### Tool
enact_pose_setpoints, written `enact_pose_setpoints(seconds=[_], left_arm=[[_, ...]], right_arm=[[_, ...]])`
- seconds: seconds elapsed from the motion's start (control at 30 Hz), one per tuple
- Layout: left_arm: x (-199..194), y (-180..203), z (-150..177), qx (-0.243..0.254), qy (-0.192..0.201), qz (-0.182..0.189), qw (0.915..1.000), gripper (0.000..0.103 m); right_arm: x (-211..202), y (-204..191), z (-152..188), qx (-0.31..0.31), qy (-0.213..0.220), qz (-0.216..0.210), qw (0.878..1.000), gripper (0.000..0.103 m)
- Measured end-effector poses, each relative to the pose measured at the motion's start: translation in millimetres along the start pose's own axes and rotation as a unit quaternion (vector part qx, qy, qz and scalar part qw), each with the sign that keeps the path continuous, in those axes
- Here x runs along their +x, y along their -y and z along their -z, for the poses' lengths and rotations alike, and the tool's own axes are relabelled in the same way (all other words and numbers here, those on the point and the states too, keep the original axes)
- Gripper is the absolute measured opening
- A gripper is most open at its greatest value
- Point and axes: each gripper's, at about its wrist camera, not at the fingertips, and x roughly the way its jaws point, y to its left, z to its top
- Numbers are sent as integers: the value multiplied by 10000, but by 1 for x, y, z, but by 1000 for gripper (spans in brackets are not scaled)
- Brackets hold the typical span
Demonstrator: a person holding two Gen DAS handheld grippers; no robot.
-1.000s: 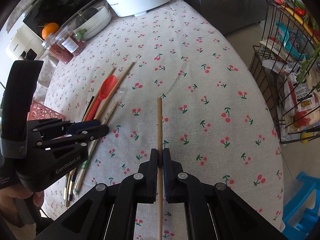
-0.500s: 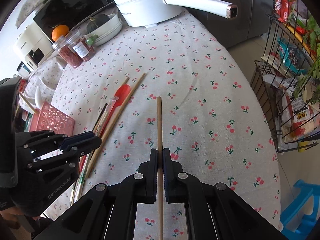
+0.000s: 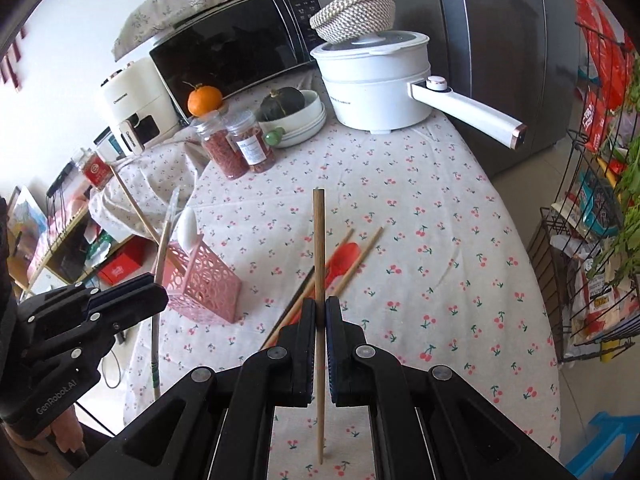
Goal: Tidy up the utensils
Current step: 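Lift the wrapped chopsticks with the left tool while the right tool lifts its chopstick, then insert the wrapped chopsticks into the basket with the left tool while the right tool inserts its chopstick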
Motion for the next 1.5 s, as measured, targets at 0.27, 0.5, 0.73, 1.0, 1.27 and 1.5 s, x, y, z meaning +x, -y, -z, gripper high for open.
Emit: enact_pose_setpoints(seconds=[0.27, 0.5, 0.73, 1.0, 1.27, 1.5], left_arm=[[-31, -54, -7, -831, 1290, -7, 9881, 10], [-36, -84, -17, -1115, 2457, -588, 9611, 10], [-12, -93, -9, -834, 2731, -1192, 9509, 10], [1, -99, -4, -760, 2610, -1444, 9514, 11], [-1, -107, 3, -1020, 1956, -1355, 9659, 31], [-20, -112, 20, -1252, 1330, -1282, 9748, 53]], right_arm=[[-5, -32, -23, -70, 403, -128, 9991, 5], [-10, -59, -39, -74, 792, -336, 9963, 5], [-19, -70, -47, -128, 1129, -301, 9931, 5], [-30, -73, -49, -133, 1366, -471, 9894, 5], [-51, -80, -53, -206, 1742, -815, 9811, 5], [-46, -94, -56, -299, 1715, -1083, 9788, 5]])
